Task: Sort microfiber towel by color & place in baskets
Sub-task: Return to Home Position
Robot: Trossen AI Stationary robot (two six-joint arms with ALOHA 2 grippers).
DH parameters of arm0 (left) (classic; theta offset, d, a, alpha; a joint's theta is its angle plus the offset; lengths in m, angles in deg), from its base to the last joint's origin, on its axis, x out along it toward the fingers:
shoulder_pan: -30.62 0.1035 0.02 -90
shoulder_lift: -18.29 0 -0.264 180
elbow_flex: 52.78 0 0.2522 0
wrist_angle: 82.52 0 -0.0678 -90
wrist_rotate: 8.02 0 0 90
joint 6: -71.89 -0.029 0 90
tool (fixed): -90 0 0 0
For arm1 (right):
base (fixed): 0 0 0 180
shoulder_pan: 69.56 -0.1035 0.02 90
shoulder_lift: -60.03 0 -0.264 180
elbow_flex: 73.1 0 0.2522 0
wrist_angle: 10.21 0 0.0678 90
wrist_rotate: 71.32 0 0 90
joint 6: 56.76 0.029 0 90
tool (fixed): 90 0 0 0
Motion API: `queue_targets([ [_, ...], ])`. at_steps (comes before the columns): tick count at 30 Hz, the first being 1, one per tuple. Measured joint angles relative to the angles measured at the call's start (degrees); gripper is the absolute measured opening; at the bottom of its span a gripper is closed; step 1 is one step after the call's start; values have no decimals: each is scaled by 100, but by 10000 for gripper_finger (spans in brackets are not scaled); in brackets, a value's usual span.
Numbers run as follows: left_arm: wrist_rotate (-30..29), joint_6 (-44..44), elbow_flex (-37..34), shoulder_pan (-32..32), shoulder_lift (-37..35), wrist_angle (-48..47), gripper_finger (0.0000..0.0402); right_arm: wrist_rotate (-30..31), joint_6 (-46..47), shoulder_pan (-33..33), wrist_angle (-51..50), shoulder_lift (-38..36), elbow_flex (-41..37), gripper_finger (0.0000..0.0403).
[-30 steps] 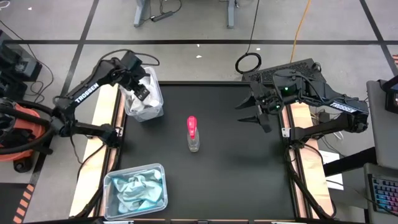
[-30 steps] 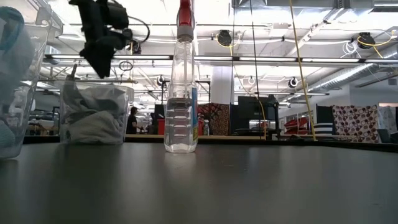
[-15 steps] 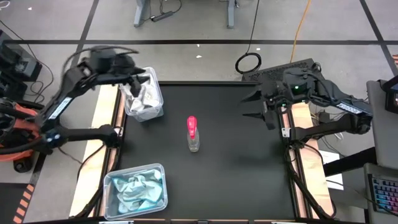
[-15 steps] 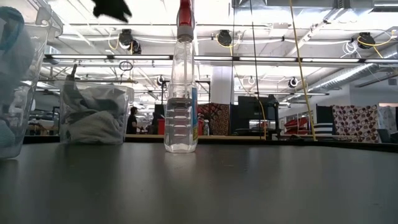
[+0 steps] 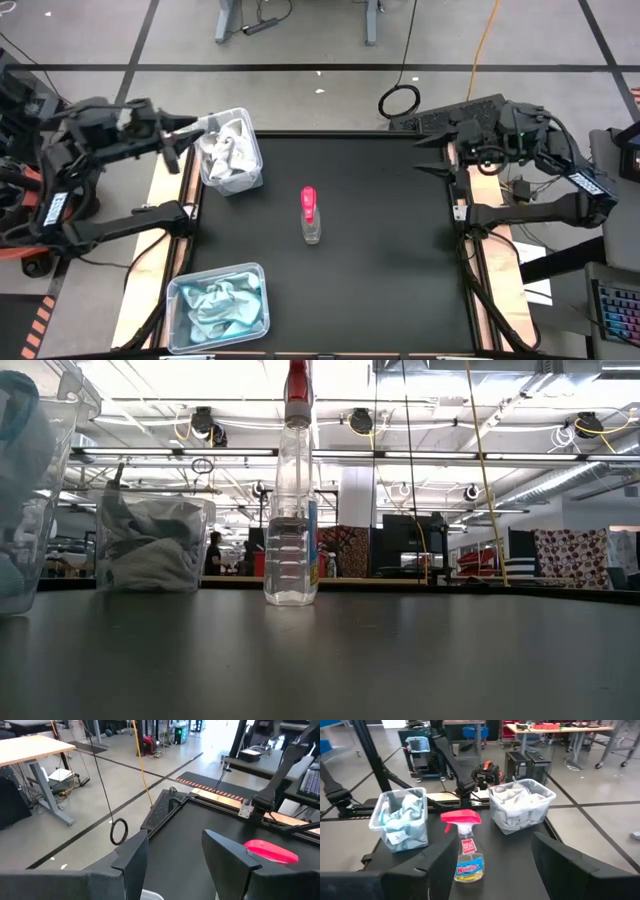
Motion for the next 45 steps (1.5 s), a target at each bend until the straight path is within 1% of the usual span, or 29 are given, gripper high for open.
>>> queue_targets([
  [3, -1, 193, -123, 0, -302, -103, 192, 3, 22, 124, 110, -234, -338, 242],
  [6, -2, 453, -429, 2, -674, -140, 192, -2, 132, 223, 317, -472, -816, 242],
  [17, -68, 1413, -1865, 2, -2312, -115, 192, -47, 1051, 297, 2257, -1550, -3387, 242],
  [21, -151, 1704, -2315, 2, -2895, -134, 192, -28, 1310, 298, 2585, -1868, -4075, 242],
  [30, -386, 2417, -3570, 9, -4251, -198, 192, 570, 1700, 366, 2829, -2668, -5238, 242],
  [34, -360, 2406, -3857, 16, -4233, -476, 192, 608, 2003, 480, 2847, -3069, -5705, 242],
  [40, -341, 2343, -4239, 15, -4253, 82, 192, 827, 2425, 628, 3311, -3701, -6544, 242],
  [45, -341, 2363, -4440, 15, -4253, 234, 192, 865, 2947, 739, 3487, -4163, -7272, 242],
])
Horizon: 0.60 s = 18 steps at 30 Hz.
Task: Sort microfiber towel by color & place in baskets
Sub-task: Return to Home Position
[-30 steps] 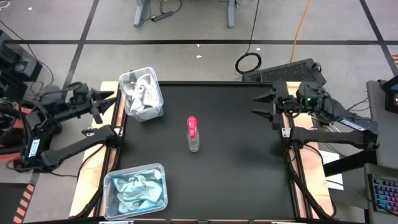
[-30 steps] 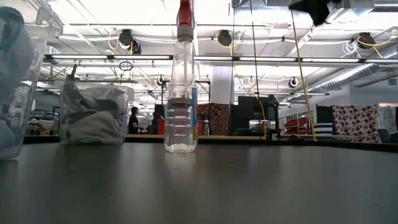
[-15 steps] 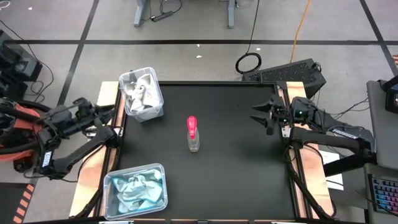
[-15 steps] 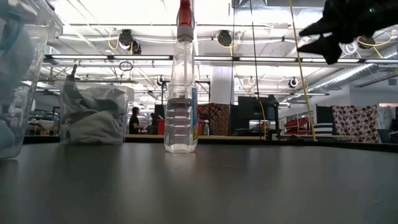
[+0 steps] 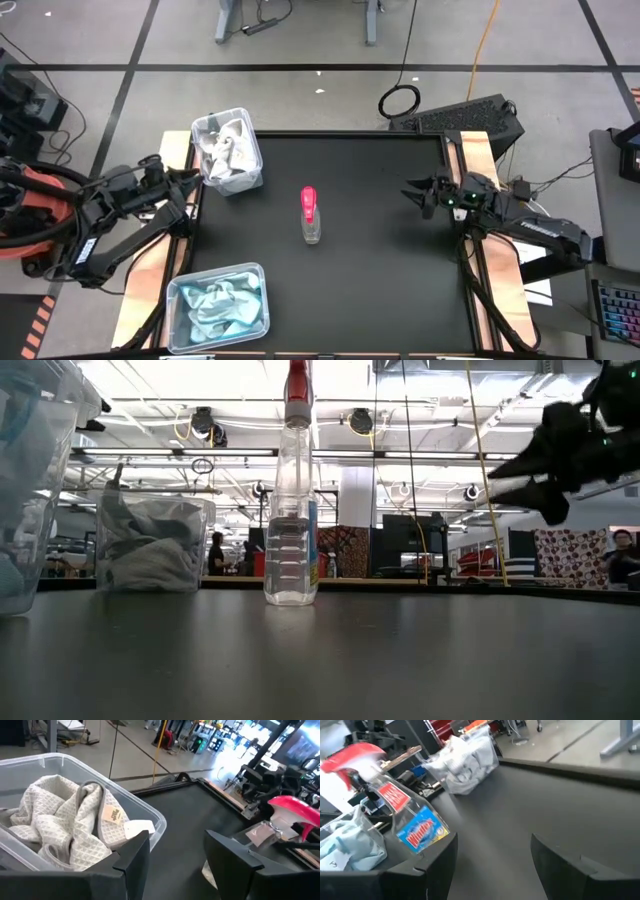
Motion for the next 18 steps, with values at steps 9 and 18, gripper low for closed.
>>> queue_targets([
  [9, 0, 22, -334, 0, -4, 134, 192, 619, 183, 11, 232, -381, -408, 242],
  [18, -55, 477, -1083, 0, -7, 1183, 192, 894, 302, 119, 167, -356, -410, 242],
])
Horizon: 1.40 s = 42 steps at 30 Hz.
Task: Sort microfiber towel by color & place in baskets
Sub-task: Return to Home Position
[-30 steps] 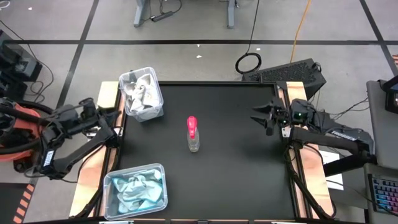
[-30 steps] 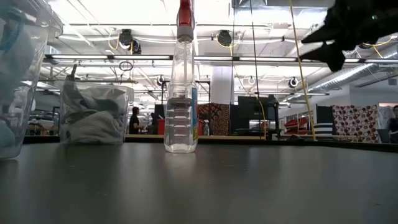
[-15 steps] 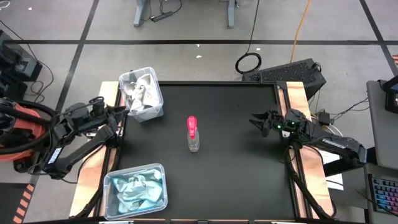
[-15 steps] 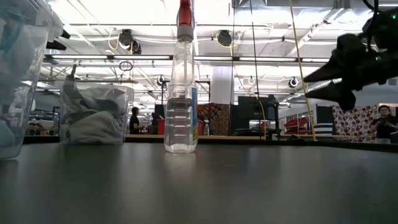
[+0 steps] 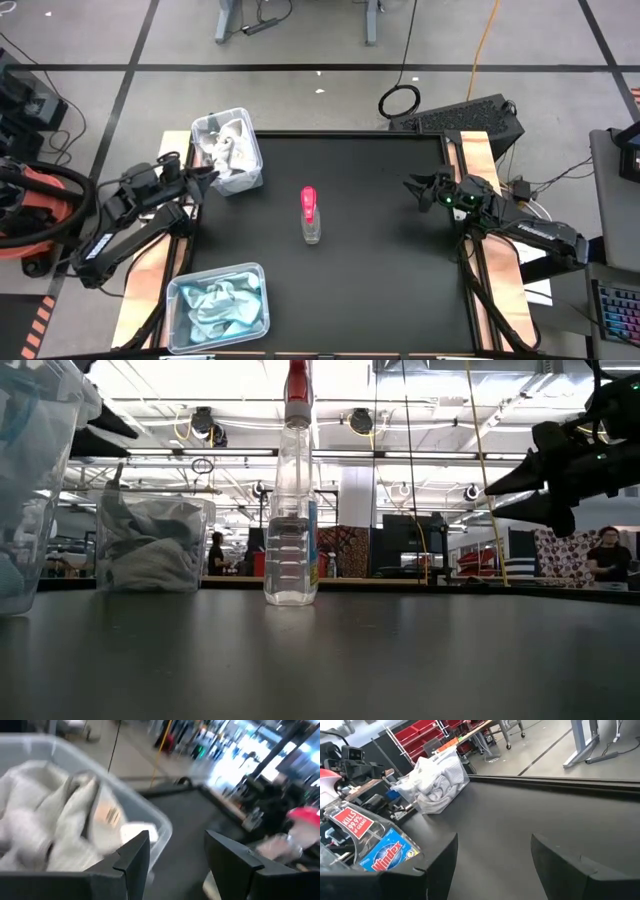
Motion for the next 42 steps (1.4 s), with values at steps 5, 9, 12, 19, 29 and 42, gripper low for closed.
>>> queue_targets([
  [5, 5, 10, -583, -2, -3, 1475, 192, -5, 110, 0, 0, 0, 1, 242],
  [9, 388, -130, -1186, -2, -4, 2454, 192, -11, 250, -1, 0, 0, 1, 242],
  [12, 1031, -111, -1691, -2, -4, 3063, 192, -13, 326, -2, 0, 0, 0, 242],
  [19, 1802, 297, -2504, -174, -4, 4144, 191, -16, 469, -4, 0, 0, 2, 242],
  [29, 1868, 233, -2614, -678, 1, 4451, 191, -40, 620, -7, -4, 13, 2, 242],
  [42, 2389, -112, -1871, -1093, 364, 3918, 191, -190, 728, -7, -17, 214, 4, 242],
])
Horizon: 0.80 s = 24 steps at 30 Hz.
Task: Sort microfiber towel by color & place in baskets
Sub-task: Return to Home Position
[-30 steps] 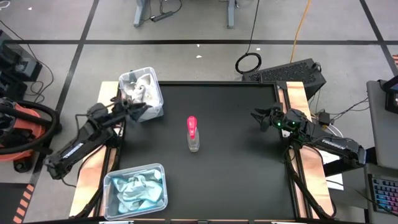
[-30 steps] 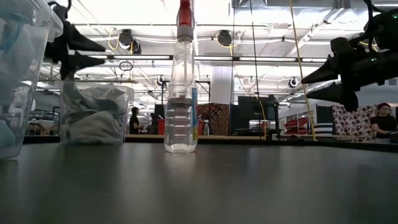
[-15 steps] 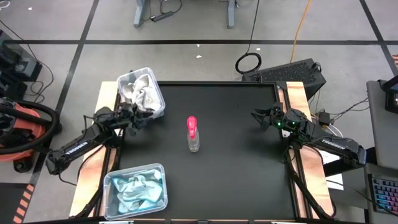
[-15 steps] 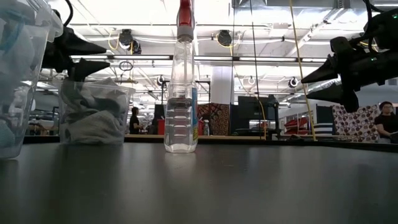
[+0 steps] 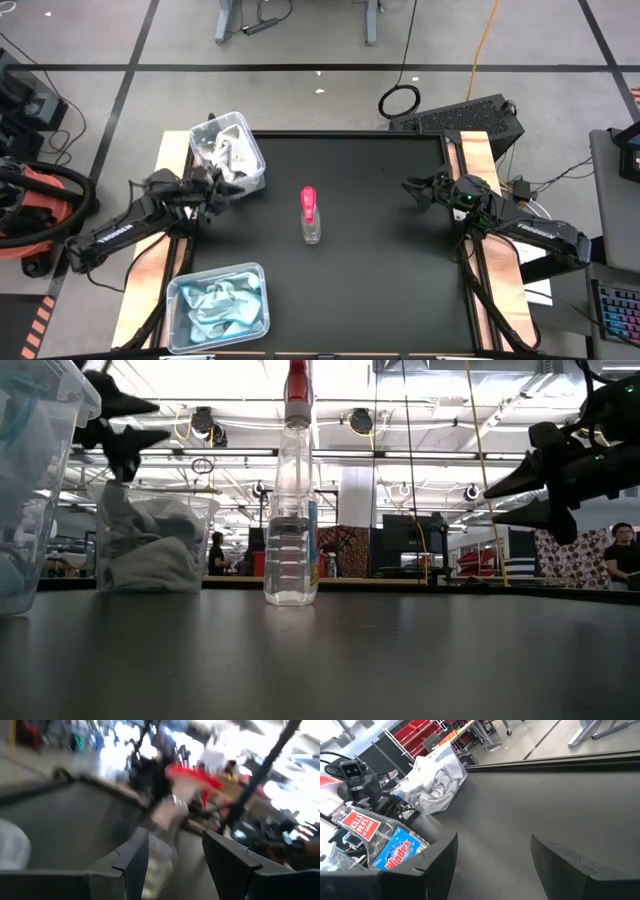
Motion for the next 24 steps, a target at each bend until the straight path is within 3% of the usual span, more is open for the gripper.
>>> queue_targets([
  [3, -122, -50, -3, -388, 125, -178, 191, 2, 0, 0, 3, 65, 0, 242],
  [11, -1233, -553, 9, -1476, 746, -3, 191, 8, -7, 0, 4, 119, 0, 242],
  [16, -1899, -787, 12, -1838, 1010, 157, 191, 26, -18, 0, 2, 119, 0, 242],
  [20, -2063, -764, -29, -1977, 1010, 230, 191, 32, -116, 0, 3, 119, 0, 242],
  [24, -2080, -467, -496, -2080, 1008, 272, 191, 37, -165, 0, 4, 119, 0, 242],
])
